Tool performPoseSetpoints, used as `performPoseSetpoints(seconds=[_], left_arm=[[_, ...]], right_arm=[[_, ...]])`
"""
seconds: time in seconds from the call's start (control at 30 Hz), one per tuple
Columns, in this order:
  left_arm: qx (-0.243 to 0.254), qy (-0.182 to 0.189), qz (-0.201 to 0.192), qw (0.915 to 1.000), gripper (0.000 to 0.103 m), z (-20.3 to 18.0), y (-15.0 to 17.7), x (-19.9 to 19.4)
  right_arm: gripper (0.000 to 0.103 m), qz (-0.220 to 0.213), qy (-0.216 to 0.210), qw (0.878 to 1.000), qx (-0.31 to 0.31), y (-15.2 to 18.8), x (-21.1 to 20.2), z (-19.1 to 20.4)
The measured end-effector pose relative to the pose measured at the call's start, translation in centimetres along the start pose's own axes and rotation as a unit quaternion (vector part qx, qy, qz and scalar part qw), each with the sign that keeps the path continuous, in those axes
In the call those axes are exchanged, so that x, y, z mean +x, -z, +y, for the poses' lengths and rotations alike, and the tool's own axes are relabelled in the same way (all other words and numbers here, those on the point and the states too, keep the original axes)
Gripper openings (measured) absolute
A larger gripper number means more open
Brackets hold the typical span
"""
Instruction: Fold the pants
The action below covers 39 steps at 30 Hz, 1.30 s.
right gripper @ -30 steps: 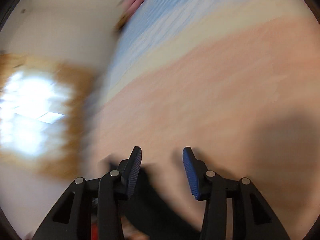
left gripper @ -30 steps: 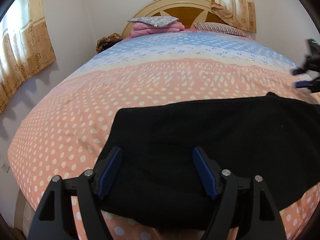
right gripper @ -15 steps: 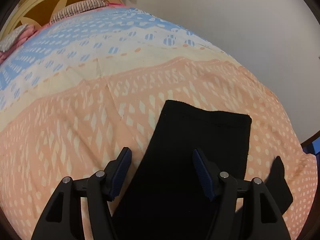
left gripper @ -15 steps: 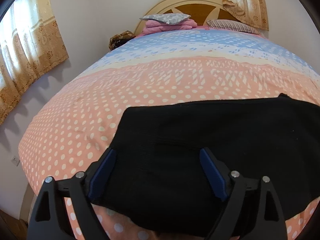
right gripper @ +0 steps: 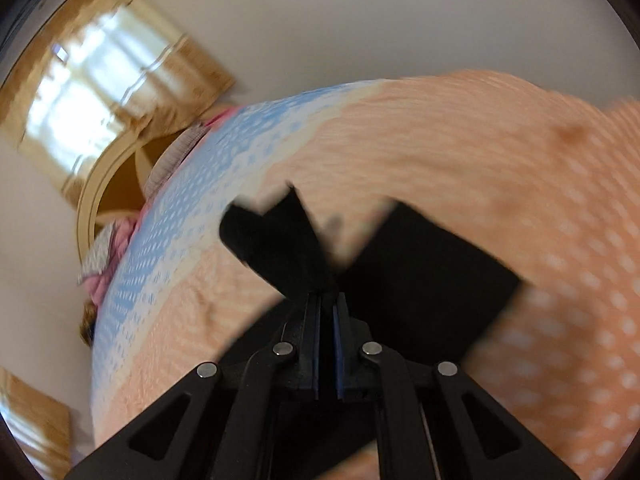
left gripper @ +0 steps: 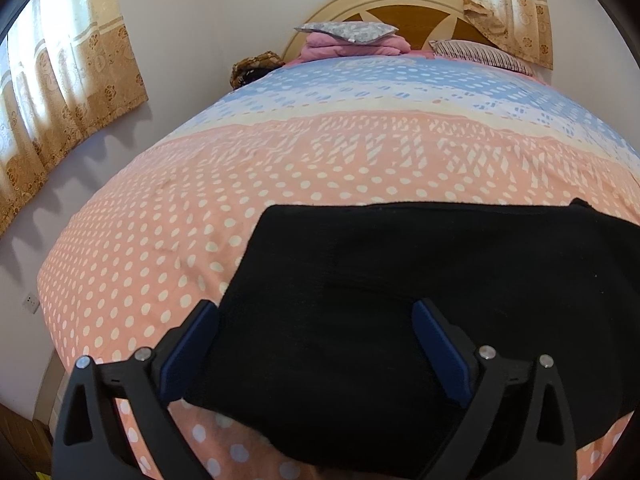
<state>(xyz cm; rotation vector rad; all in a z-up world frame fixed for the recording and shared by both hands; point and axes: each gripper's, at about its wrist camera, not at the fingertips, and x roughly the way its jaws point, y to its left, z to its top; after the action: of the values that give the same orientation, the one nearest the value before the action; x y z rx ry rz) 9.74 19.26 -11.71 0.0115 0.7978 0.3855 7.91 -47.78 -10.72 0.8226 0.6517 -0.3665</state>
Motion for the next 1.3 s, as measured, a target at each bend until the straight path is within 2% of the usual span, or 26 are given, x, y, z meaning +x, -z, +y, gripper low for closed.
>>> performPoseSetpoints(seconds=[0.1, 0.17, 0.23, 0.3, 0.33, 0.43, 0.57, 0.73, 0.9, 0.93, 1.0, 1.07, 1.1, 1.3], left_arm=[[-0.01, 0.001, 0.006, 0.9999, 0.103, 0.3, -0.2, 0.2], [-0.012, 0.003, 0.008, 0.9999, 0.103, 0.4, -0.2, 0.3], [-0.008, 0.0, 0.007, 0.9999, 0.103, 0.3, -0.2, 0.2], [-0.001, -0.009, 0.004, 1.0, 0.103, 0.1, -0.4, 0.0], [0.003, -0.015, 0.002, 0.9999, 0.103, -0.1, -0.4, -0.2], [0.021, -0.034, -0.009, 0.9992, 0.102, -1.0, -0.5, -1.3], [0.036, -0.014, -0.038, 0.9985, 0.102, -2.3, -0.7, -3.5], [0.038, 0.024, -0.059, 0.9973, 0.102, -3.7, -1.9, -5.7], [0.035, 0.042, -0.066, 0.9963, 0.102, -4.4, -2.5, -6.6], [0.034, 0.045, -0.066, 0.9962, 0.102, -4.4, -2.5, -6.7], [0.036, 0.047, -0.066, 0.9961, 0.102, -4.5, -2.5, -6.8], [0.037, 0.045, -0.065, 0.9962, 0.102, -4.6, -2.5, -6.8], [0.036, 0.045, -0.063, 0.9964, 0.102, -4.7, -2.5, -6.6], [0.035, 0.053, -0.053, 0.9966, 0.102, -5.3, -2.1, -6.5]], right_arm=[[0.005, 0.024, 0.007, 1.0, 0.013, 1.1, 0.0, -4.0], [0.005, 0.04, 0.011, 0.998, 0.044, 1.4, 0.3, -6.0], [0.005, 0.03, -0.002, 0.998, 0.062, 0.9, -0.8, -6.9], [0.006, 0.012, 0.029, 0.998, 0.051, 0.1, -2.0, -6.5], [0.006, -0.006, 0.032, 0.999, 0.032, -0.4, -2.7, -5.8], [0.006, -0.015, 0.009, 1.0, -0.008, -2.0, -3.3, -4.1], [0.006, 0.008, -0.01, 1.0, -0.006, -2.0, -2.3, -3.3], [0.006, 0.026, -0.016, 0.999, 0.031, 0.1, -0.1, -5.2], [0.008, 0.031, 0.009, 0.998, 0.048, 0.7, 1.2, -5.9], [0.011, 0.028, 0.011, 0.998, 0.051, 0.7, 1.1, -6.0], [0.04, 0.022, 0.0, 0.998, 0.062, 0.8, 0.6, -6.5], [0.057, 0.009, -0.027, 0.997, 0.072, 0.7, -0.3, -6.7], [0.06, 0.0, -0.031, 0.997, 0.072, 0.7, -0.7, -6.6], [0.057, 0.006, 0.013, 0.999, 0.04, -0.2, 0.3, -5.6]])
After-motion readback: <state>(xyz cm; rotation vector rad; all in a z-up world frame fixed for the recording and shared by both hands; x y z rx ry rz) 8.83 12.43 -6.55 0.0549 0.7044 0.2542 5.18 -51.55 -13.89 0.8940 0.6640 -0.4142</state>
